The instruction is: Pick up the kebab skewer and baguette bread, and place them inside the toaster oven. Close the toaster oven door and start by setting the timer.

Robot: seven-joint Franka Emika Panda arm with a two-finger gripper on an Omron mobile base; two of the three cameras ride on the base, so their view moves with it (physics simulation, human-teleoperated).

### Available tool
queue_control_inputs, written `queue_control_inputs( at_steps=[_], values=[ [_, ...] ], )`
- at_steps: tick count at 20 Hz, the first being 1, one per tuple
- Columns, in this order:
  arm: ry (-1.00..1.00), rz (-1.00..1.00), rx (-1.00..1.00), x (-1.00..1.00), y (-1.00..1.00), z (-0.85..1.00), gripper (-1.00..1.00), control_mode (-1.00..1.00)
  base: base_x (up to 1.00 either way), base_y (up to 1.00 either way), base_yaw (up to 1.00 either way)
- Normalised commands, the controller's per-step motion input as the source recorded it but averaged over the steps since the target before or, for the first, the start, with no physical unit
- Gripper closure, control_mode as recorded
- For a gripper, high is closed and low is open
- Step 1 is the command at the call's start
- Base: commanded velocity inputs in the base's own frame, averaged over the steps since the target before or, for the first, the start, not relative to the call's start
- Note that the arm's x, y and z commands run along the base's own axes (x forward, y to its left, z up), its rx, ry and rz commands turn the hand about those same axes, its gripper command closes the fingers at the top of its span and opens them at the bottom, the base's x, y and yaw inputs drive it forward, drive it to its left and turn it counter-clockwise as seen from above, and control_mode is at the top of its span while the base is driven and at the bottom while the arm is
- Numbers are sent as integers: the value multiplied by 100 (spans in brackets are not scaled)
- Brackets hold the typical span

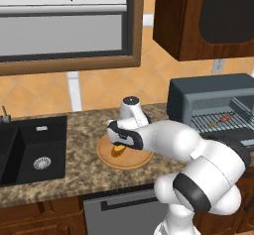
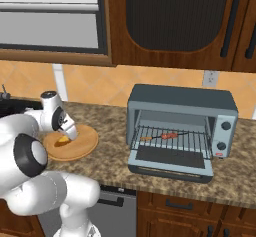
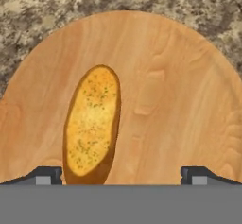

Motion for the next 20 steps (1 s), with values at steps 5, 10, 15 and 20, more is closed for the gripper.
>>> queue_control_inputs(
  at_steps=[5, 10, 15, 20],
  values=[
    [2, 0, 0, 13, 25, -29, -100, -100, 0, 0, 0],
    [0, 0, 0, 0, 1, -26, -100, -100, 0, 0, 0],
    [0, -2, 0, 2, 3, -26, -100, -100, 0, 0, 0],
    [0, 0, 0, 33, 19, -22, -100, -100, 0, 0, 0]
  ],
)
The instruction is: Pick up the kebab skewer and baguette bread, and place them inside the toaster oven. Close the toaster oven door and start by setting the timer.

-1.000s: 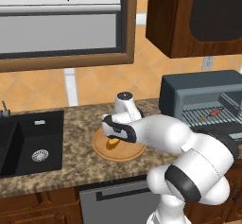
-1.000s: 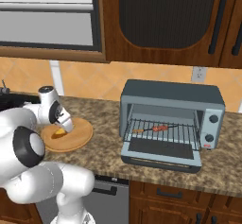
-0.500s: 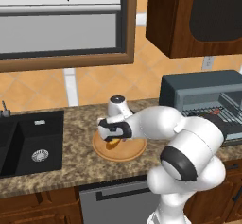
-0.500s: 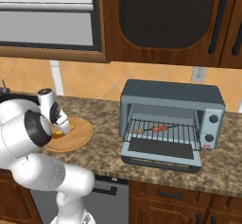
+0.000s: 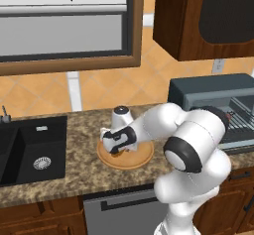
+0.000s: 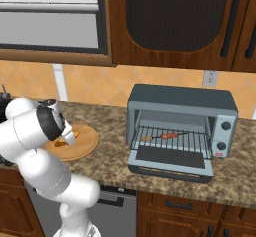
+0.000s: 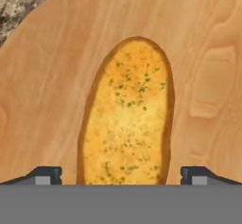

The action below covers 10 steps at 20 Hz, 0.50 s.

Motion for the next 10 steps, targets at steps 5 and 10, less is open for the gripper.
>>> queue_control_inputs(
  at_steps=[5, 10],
  values=[
    [1, 0, 0, 18, 4, -28, -100, -100, 0, 0, 0],
    [1, 0, 0, 7, 0, -31, -100, -100, 0, 0, 0]
  ],
)
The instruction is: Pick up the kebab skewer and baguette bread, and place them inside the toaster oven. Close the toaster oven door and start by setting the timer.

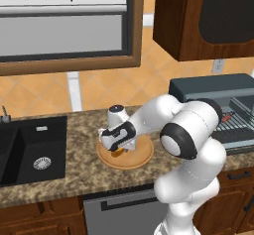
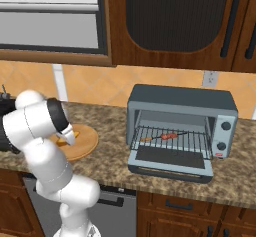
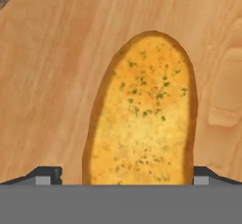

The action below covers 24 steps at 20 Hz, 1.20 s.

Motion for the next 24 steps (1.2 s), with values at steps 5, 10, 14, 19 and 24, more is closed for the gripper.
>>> queue_control_inputs(
  at_steps=[5, 10, 14, 19, 24],
  values=[
    [0, 0, 0, -30, -25, -37, 100, -100, 0, 0, 0],
    [-9, 1, 3, -53, -57, -16, 100, -100, 0, 0, 0],
    [-7, 1, 0, -43, -60, 79, 100, -100, 0, 0, 0],
    [-3, 3, 0, -59, -89, 100, 100, -100, 0, 0, 0],
    [-3, 0, 0, -52, -100, 93, 100, -100, 0, 0, 0]
  ],
)
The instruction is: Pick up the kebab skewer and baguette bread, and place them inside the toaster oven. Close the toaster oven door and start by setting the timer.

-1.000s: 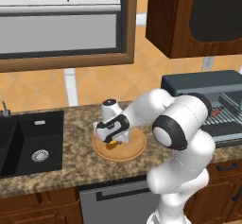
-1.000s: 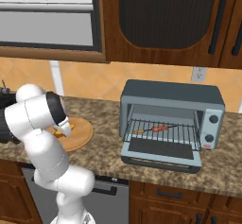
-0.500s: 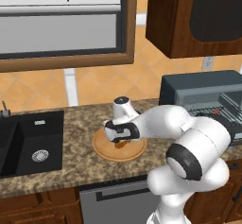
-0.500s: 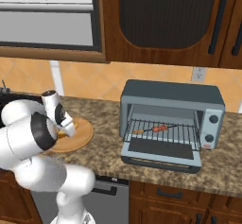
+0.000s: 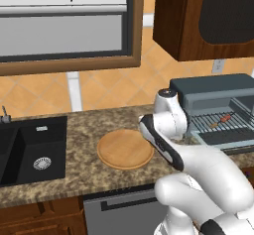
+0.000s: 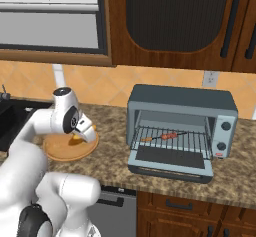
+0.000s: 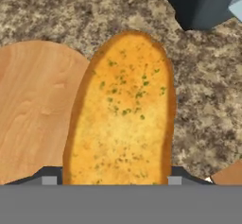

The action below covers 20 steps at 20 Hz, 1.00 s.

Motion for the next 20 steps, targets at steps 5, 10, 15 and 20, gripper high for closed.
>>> queue_control_inputs(
  at_steps=[5, 10, 15, 20],
  values=[
    [0, -3, 0, -1, -100, 52, 100, -100, 0, 0, 0],
    [0, -13, -1, 21, -100, 32, 100, -100, 0, 0, 0],
    [0, -13, -1, 39, -100, 30, 100, -100, 0, 0, 0],
    [0, -13, -1, 39, -100, 12, 100, -100, 0, 0, 0]
  ],
)
